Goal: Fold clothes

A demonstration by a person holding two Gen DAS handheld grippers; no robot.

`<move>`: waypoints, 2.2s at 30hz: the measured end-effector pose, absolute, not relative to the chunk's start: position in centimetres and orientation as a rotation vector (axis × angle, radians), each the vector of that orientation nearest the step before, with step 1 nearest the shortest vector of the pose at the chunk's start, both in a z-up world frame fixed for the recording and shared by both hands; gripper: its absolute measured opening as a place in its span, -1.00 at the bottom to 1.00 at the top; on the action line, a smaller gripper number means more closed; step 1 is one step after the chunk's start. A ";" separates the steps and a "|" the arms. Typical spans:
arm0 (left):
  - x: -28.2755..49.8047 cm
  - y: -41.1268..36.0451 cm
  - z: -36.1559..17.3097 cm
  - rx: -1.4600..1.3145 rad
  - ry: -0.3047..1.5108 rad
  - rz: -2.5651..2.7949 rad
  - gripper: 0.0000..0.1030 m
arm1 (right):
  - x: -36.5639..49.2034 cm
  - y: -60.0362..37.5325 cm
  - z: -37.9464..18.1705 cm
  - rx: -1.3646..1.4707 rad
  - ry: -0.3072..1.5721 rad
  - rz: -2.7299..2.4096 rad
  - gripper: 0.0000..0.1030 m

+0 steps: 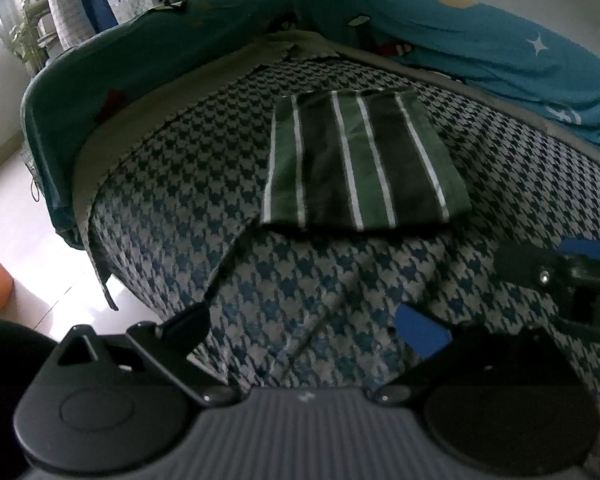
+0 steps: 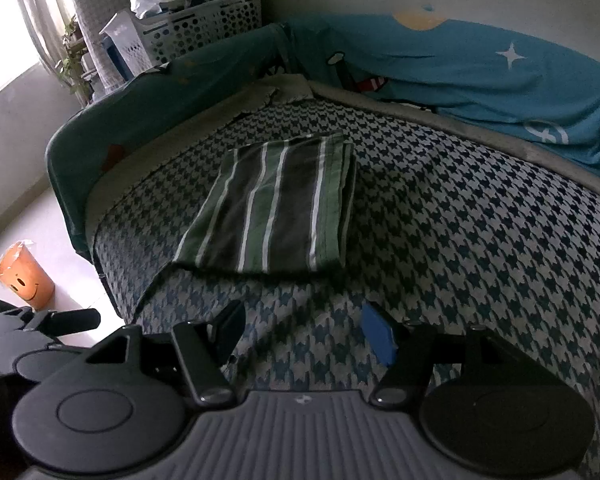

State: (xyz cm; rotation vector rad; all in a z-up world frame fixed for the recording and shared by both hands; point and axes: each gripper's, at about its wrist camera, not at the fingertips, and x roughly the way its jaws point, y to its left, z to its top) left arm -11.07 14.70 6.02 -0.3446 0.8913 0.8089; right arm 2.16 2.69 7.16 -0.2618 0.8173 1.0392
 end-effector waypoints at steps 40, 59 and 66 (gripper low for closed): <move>-12.0 13.3 7.2 -0.336 0.885 0.809 0.99 | 0.6 0.3 8.0 -0.269 0.789 1.031 0.27; -12.2 12.5 7.9 -0.348 0.881 0.810 0.99 | 0.7 -1.9 8.2 -0.261 0.792 0.999 0.27; -12.1 12.0 8.0 -0.336 0.879 0.803 1.00 | 0.8 -3.0 8.5 -0.262 0.785 0.994 0.27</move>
